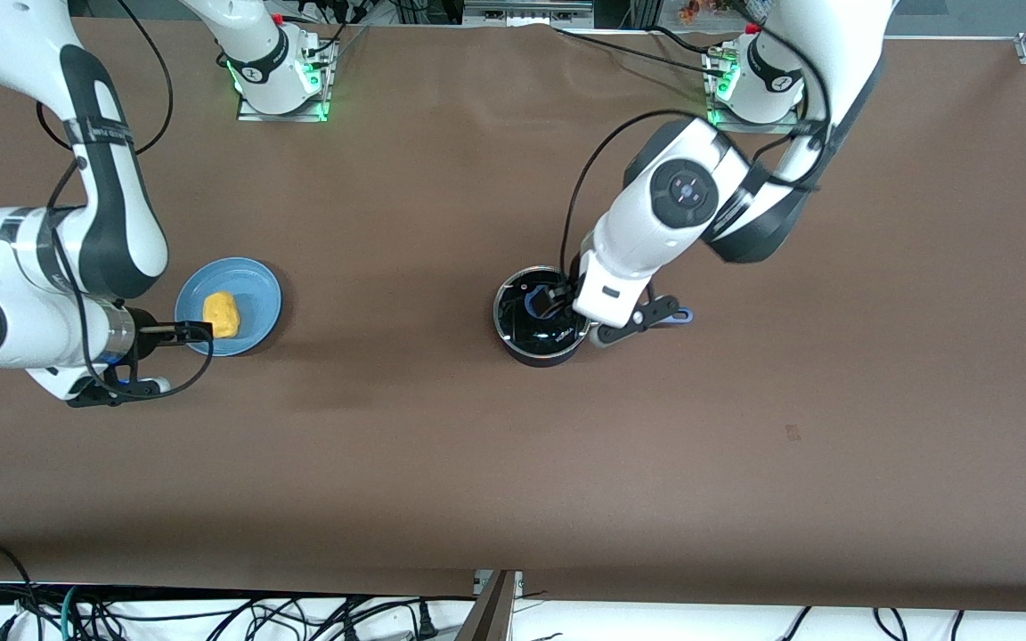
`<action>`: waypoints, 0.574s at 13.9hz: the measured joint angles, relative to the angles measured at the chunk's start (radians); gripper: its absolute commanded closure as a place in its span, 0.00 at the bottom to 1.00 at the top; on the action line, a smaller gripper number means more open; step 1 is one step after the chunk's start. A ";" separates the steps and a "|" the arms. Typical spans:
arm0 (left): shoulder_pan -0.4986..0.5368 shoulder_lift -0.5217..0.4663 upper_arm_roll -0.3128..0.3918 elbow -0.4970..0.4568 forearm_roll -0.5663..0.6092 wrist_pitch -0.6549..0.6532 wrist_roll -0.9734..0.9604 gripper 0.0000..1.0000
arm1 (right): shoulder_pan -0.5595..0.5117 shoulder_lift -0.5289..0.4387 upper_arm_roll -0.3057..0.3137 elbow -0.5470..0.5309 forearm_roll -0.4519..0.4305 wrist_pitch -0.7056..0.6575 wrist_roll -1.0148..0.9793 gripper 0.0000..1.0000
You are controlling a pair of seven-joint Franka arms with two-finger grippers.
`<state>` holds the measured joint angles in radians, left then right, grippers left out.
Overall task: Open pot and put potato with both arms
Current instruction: 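Grasp the potato with the right gripper while the left gripper grasps the knob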
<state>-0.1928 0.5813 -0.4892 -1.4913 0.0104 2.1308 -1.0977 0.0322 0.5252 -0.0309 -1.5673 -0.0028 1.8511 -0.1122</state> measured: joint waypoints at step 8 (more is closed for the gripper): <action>-0.087 0.108 0.024 0.029 0.118 0.050 -0.136 0.00 | -0.003 0.011 0.000 -0.135 0.000 0.102 -0.005 0.01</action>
<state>-0.2802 0.6890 -0.4648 -1.4627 0.1285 2.1805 -1.2338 0.0288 0.5357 -0.0310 -1.7025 -0.0028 1.9535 -0.1171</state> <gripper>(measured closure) 0.000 0.004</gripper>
